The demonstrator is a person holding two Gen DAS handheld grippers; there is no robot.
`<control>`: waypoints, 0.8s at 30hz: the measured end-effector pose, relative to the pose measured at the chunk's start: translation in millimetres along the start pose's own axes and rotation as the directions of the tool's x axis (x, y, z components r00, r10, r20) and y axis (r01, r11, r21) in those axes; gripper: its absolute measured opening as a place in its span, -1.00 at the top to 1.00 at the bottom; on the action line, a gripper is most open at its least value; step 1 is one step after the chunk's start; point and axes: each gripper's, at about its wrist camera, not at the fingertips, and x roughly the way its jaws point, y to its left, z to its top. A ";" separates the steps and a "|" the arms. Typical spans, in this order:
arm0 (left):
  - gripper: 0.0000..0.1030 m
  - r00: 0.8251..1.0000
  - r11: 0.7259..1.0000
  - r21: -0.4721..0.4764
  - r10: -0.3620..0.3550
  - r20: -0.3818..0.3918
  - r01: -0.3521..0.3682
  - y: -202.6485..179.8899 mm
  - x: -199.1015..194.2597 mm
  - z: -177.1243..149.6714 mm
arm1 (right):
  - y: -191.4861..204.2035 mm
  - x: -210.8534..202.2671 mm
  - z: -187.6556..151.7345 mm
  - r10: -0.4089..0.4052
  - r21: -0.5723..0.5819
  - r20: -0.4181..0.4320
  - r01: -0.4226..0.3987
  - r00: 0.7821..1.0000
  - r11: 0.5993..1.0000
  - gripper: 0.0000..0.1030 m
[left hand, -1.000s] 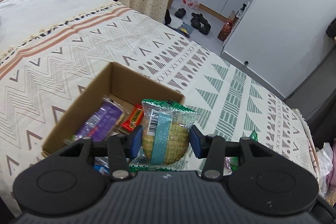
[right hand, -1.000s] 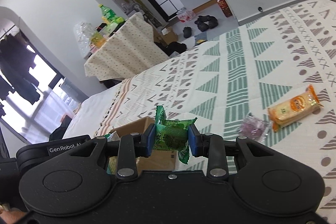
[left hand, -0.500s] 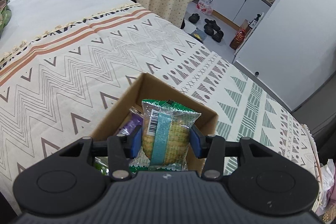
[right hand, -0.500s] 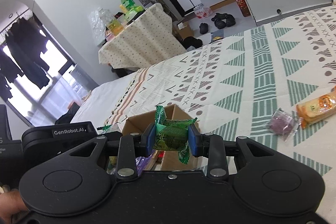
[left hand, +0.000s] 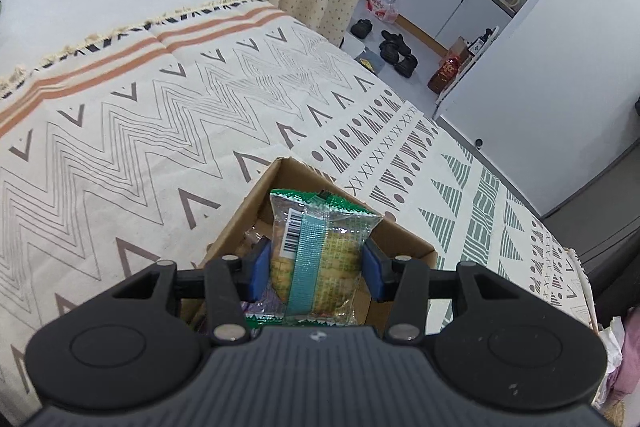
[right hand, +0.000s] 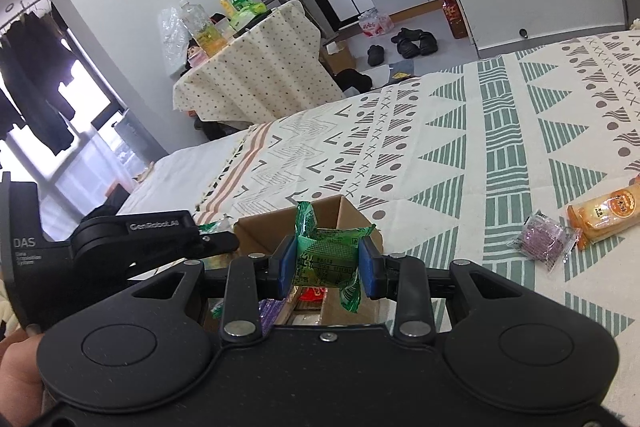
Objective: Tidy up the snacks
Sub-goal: 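Carry the bread pack and green candy over the cardboard box with both grippers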
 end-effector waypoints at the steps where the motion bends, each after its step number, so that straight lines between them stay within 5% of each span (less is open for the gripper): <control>1: 0.09 1.000 1.000 -0.003 -0.009 -0.010 0.009 1.6 1.8 1.3 | 2.2 1.0 -0.8 -0.005 0.001 0.002 0.005 1.000 1.000 0.37; 9: -0.26 0.998 0.998 -0.023 -0.061 -0.011 0.061 12.7 -9.8 10.2 | 22.1 13.2 -2.0 -0.038 0.028 0.010 0.038 0.999 0.999 0.37; 21: -0.46 0.998 0.997 -0.040 -0.064 -0.005 0.063 34.6 -27.2 20.4 | 46.7 30.3 3.1 -0.058 0.073 -0.007 0.058 0.998 0.996 0.36; 24: -0.59 0.998 0.998 -0.028 -0.062 -0.006 0.062 36.7 -31.5 21.0 | 50.8 34.1 4.7 -0.051 0.085 -0.011 0.052 0.999 0.995 0.18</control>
